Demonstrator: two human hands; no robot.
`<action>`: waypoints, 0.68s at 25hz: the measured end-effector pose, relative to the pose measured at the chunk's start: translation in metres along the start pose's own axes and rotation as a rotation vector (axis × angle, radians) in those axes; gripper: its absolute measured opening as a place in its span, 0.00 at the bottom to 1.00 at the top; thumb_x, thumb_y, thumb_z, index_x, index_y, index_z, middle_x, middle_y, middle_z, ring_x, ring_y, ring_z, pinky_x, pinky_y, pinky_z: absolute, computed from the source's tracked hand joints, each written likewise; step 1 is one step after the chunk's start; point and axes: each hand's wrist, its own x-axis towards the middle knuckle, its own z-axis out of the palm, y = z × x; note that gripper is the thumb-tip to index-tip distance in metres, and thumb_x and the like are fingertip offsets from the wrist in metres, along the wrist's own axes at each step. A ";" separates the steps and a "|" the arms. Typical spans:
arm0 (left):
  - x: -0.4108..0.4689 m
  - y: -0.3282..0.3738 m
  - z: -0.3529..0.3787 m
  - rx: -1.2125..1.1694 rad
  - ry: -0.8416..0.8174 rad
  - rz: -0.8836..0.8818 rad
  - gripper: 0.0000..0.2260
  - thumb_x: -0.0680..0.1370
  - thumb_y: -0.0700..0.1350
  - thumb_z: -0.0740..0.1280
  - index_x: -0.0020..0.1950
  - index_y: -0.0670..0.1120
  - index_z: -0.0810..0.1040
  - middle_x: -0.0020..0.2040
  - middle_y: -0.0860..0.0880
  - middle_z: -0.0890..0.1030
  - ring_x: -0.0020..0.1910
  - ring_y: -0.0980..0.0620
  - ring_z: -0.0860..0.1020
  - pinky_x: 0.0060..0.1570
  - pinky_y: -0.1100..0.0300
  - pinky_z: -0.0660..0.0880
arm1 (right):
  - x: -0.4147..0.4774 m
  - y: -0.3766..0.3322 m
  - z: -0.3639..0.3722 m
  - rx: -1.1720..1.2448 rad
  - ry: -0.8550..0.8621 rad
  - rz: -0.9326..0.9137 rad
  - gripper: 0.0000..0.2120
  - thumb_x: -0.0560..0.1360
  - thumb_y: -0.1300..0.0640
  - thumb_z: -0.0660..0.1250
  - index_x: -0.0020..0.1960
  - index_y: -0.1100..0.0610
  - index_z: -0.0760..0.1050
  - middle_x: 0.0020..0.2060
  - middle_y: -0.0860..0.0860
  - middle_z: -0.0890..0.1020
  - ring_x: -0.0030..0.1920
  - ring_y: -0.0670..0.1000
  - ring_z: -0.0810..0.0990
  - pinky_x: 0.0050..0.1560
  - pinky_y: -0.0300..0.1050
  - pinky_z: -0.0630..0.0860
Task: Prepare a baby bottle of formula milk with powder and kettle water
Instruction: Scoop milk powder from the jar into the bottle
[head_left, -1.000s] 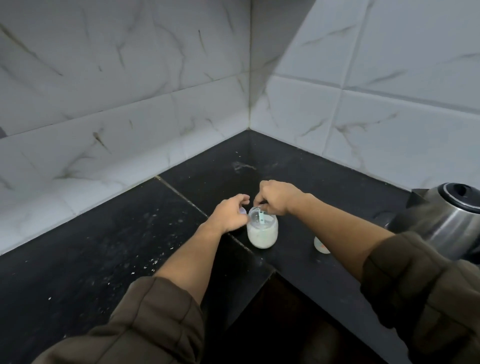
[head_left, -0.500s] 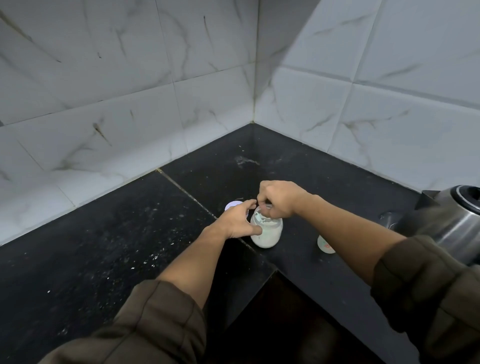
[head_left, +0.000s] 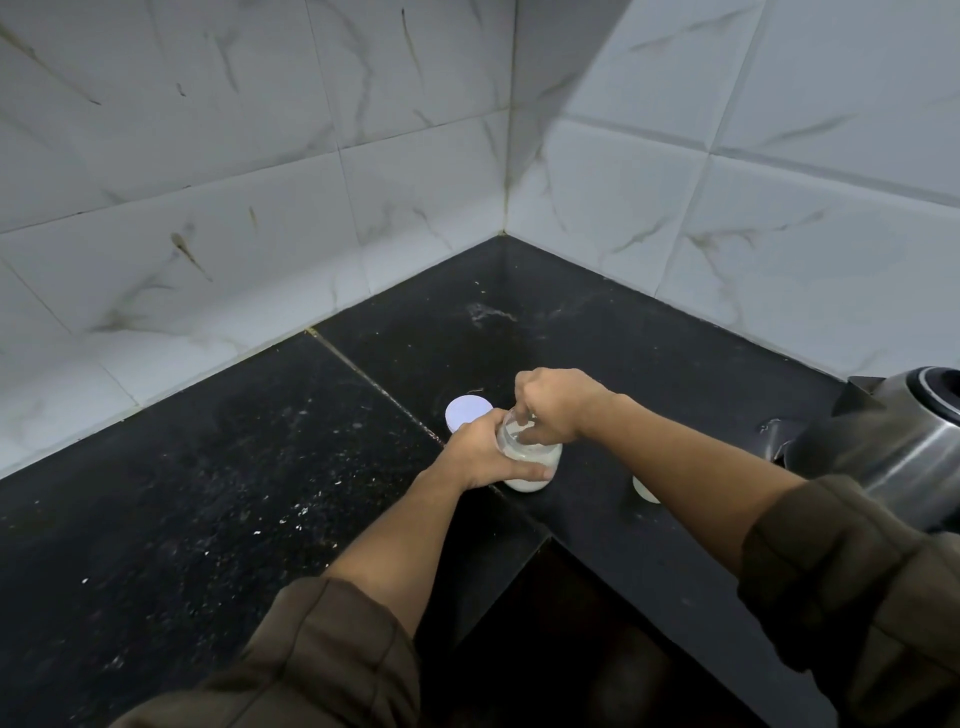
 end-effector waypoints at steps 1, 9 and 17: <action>0.000 0.001 0.000 -0.005 0.005 -0.001 0.39 0.55 0.65 0.84 0.62 0.59 0.76 0.53 0.61 0.84 0.55 0.59 0.82 0.60 0.52 0.80 | 0.002 0.000 0.004 0.037 -0.005 0.047 0.17 0.75 0.41 0.72 0.57 0.51 0.83 0.61 0.48 0.77 0.58 0.53 0.79 0.47 0.51 0.78; 0.001 0.005 0.001 0.020 0.056 0.013 0.32 0.56 0.64 0.82 0.55 0.58 0.76 0.50 0.58 0.84 0.50 0.57 0.83 0.55 0.52 0.82 | 0.009 -0.009 0.016 0.422 -0.066 0.136 0.13 0.71 0.49 0.64 0.45 0.47 0.87 0.58 0.46 0.84 0.57 0.54 0.82 0.56 0.54 0.82; -0.013 0.025 -0.010 0.189 0.202 0.114 0.30 0.61 0.60 0.81 0.59 0.56 0.74 0.50 0.61 0.79 0.51 0.60 0.78 0.48 0.63 0.74 | -0.005 0.008 -0.004 0.318 0.091 0.061 0.07 0.74 0.47 0.73 0.38 0.47 0.83 0.56 0.45 0.84 0.53 0.51 0.82 0.52 0.53 0.81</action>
